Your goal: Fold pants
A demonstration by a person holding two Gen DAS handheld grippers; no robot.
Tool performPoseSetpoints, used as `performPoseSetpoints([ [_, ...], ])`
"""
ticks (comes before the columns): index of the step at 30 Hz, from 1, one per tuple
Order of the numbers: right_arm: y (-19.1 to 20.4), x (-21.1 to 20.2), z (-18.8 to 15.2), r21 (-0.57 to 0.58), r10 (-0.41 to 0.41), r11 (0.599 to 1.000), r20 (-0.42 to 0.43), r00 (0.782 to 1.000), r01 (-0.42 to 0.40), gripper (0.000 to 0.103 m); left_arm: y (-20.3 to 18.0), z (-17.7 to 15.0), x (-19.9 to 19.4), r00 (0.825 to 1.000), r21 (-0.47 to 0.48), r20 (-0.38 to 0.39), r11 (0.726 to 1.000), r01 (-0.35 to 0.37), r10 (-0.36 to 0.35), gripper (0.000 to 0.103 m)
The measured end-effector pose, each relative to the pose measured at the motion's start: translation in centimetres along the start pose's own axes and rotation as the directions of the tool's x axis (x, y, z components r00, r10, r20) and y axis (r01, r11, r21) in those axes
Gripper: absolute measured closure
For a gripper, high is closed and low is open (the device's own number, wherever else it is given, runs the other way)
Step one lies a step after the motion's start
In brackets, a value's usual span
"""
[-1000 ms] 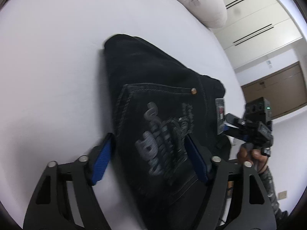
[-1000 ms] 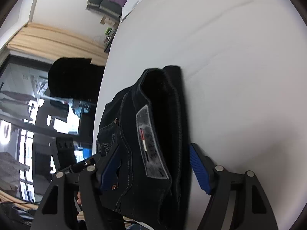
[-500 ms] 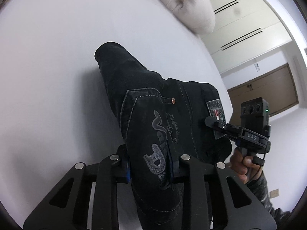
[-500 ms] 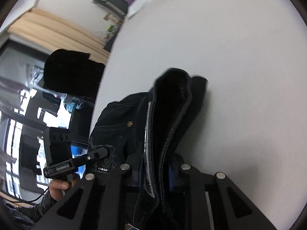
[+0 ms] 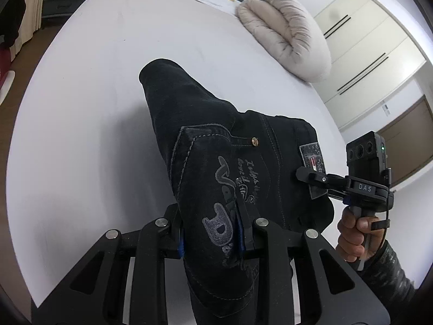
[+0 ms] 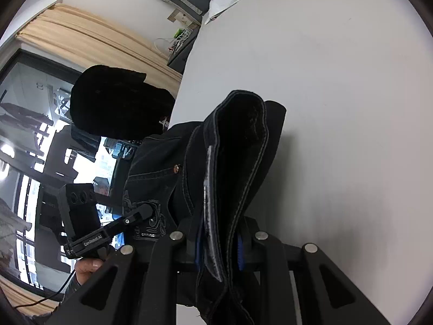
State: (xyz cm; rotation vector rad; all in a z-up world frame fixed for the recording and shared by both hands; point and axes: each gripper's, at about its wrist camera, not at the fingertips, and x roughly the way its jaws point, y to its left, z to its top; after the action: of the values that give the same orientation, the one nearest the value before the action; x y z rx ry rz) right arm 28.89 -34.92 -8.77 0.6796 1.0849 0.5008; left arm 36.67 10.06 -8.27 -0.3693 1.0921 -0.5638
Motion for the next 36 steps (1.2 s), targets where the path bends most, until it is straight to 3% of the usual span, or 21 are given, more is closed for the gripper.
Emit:
performPoseSetpoints([
  [4,-2.9,2.7,0.6,0.066,0.01,0.998,-0.031,0.999,-0.008,0.08,4.3,0.8,2.3,1.0,-0.051,-0.03,0.999,-0.004,0.002,0.075],
  [6,-4.5,3.1,0.0,0.098,0.024,0.995,-0.027,0.999,-0.021,0.067,5.5,0.1,2.8,1.0,-0.063,-0.029,0.998,0.001,-0.003,0.064],
  [8,-5.7,2.9,-0.8,0.117,0.091,0.989,0.006,0.996,-0.091,0.066,6.4,-0.5,2.8,1.0,-0.068,-0.006,0.997,0.025,-0.025,0.062],
  [11,-6.2,2.1,-1.4,0.136,0.126,0.982,0.047,0.991,-0.131,0.064,6.4,-1.3,2.3,0.999,-0.084,0.023,0.996,0.027,-0.025,0.06],
  [14,-6.0,-0.5,-2.8,0.159,0.074,0.983,0.111,0.991,-0.091,0.046,4.0,-1.1,1.2,0.994,-0.032,0.073,0.996,-0.085,0.087,0.059],
  [16,-5.5,-2.7,-4.0,0.163,-0.012,0.987,0.152,0.988,-0.013,0.039,1.9,-2.4,-0.9,0.972,0.032,0.129,0.979,-0.2,0.195,0.053],
  [17,-4.7,-4.2,-4.7,0.145,-0.07,0.988,0.18,0.981,0.044,0.039,0.4,-3.0,-2.1,0.947,0.072,0.17,0.955,-0.287,0.272,0.045],
  [19,-2.4,-6.8,-6.3,0.085,-0.148,0.988,0.238,0.96,0.131,0.038,-3.2,-4.5,-4.9,0.876,0.13,0.286,0.891,-0.436,0.387,0.038],
  [21,0.8,-9.5,-8.2,0.012,-0.233,0.97,0.314,0.92,0.242,0.029,-6.8,-7.1,-8.3,0.765,0.132,0.431,0.805,-0.578,0.479,0.012],
  [22,2.7,-10.9,-9.3,-0.026,-0.265,0.955,0.361,0.894,0.294,0.024,-8.9,-8.4,-10.3,0.682,0.11,0.511,0.747,-0.656,0.524,0.005],
  [24,6.5,-13.5,-11.3,-0.089,-0.305,0.919,0.458,0.835,0.384,0.017,-12.0,-10.5,-13.6,0.558,0.062,0.629,0.68,-0.73,0.542,0.0],
  [25,8.3,-14.7,-12.2,-0.112,-0.314,0.9,0.504,0.805,0.422,0.01,-13.4,-11.6,-15.3,0.506,0.031,0.672,0.662,-0.749,0.541,0.0],
  [26,10.6,-16.3,-13.7,-0.139,-0.319,0.872,0.564,0.761,0.469,0.002,-14.6,-12.8,-16.6,0.476,0.006,0.69,0.653,-0.757,0.545,0.0],
  [28,13.4,-18.1,-15.0,-0.164,-0.308,0.839,0.643,0.701,0.519,0.0,-16.5,-14.6,-19.3,0.435,-0.053,0.691,0.64,-0.766,0.578,0.0],
  [29,15.2,-19.5,-16.4,-0.179,-0.291,0.817,0.692,0.66,0.548,0.0,-17.1,-15.3,-20.4,0.446,-0.052,0.69,0.654,-0.755,0.57,0.0],
  [30,16.5,-19.8,-15.7,-0.188,-0.282,0.807,0.711,0.644,0.56,0.0,-17.7,-16.0,-21.5,0.467,-0.036,0.692,0.673,-0.738,0.55,0.0],
  [32,18.9,-22.1,-17.9,-0.191,-0.26,0.78,0.767,0.586,0.595,0.0,-19.0,-17.3,-22.8,0.47,-0.039,0.694,0.681,-0.732,0.546,0.0],
  [33,19.6,-22.5,-18.0,-0.191,-0.25,0.774,0.784,0.568,0.604,0.0,-19.6,-18.0,-23.3,0.473,-0.043,0.695,0.688,-0.724,0.541,0.0],
  [34,20.8,-23.5,-19.0,-0.195,-0.23,0.763,0.809,0.541,0.617,0.0,-20.0,-18.6,-23.9,0.489,-0.043,0.69,0.705,-0.708,0.533,0.0],
  [36,22.2,-24.6,-20.4,-0.201,-0.21,0.746,0.834,0.511,0.635,0.0,-19.8,-20.0,-25.1,0.546,-0.051,0.642,0.741,-0.67,0.538,0.0],
])
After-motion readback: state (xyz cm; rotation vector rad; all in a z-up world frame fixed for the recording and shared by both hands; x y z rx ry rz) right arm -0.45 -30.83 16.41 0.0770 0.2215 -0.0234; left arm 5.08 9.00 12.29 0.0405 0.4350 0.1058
